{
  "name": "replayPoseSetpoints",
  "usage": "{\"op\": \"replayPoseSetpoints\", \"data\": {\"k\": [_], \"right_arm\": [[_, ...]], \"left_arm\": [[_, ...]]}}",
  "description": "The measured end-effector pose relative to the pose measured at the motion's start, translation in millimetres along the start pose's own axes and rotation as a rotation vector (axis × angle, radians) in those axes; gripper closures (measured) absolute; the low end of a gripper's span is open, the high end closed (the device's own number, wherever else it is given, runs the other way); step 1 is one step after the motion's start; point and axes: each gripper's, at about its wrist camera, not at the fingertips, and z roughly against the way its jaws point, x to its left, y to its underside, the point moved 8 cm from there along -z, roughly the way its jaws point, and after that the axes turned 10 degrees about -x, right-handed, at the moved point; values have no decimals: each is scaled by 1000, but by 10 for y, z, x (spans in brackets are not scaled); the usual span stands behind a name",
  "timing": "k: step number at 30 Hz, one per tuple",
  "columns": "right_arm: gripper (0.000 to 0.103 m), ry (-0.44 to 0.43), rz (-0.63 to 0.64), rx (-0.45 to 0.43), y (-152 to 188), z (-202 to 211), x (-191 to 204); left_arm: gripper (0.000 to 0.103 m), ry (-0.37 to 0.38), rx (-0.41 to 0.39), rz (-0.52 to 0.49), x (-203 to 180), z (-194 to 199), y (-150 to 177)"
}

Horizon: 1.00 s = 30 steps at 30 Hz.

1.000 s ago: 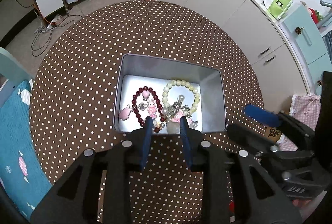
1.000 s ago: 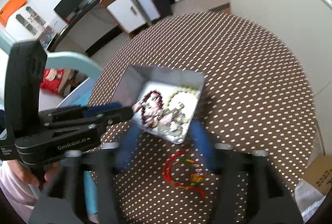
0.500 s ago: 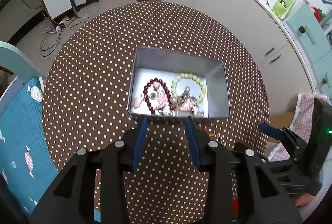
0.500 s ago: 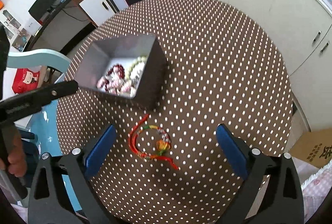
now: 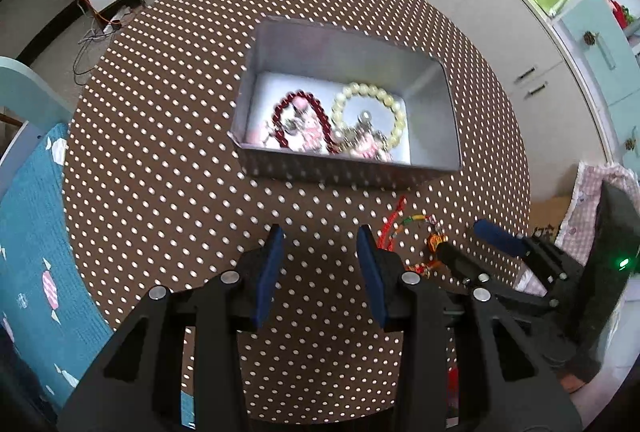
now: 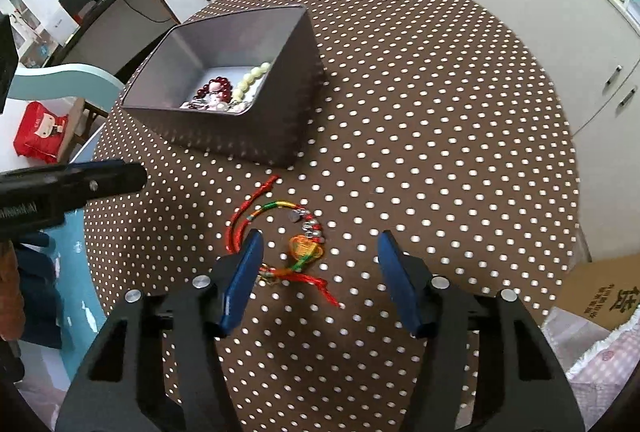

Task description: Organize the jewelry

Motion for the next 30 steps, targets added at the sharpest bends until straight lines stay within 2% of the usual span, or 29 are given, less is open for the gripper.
{"op": "replayPoseSetpoints", "data": {"k": [2, 4, 6, 8, 12, 15, 17, 19, 23, 25, 29, 30], "right_arm": [[62, -1, -19, 15, 25, -65, -8], [71, 3, -46, 21, 38, -124, -9], [74, 3, -43, 0, 36, -143, 12], [86, 15, -36, -2, 56, -156, 14], [88, -6, -71, 8, 59, -167, -3], [89, -16, -120, 12, 12, -156, -64], [99, -36, -168, 1, -124, -96, -125], [99, -31, -180, -16, -197, -50, -177], [99, -14, -194, -41, -321, 52, -281], [99, -12, -208, -57, -375, 113, -328], [99, 3, -202, -86, -494, 207, -391], [99, 6, -204, -99, -548, 247, -413]], "left_arm": [[64, -8, -12, 12, 65, 30, -65], [60, -25, -22, 28, 148, 45, -137], [57, -35, -35, 55, 240, 62, -227], [57, -40, -44, 74, 319, 80, -315], [49, -75, -70, 76, 450, 99, -500], [49, -74, -74, 95, 520, 91, -601], [49, -82, -87, 107, 552, 66, -672], [49, -83, -97, 110, 565, 21, -726], [50, -72, -68, 110, 553, -116, -773], [56, -81, -52, 101, 520, -183, -771], [85, -62, -14, 96, 455, -300, -746], [86, -66, -11, 94, 452, -315, -742]]}}
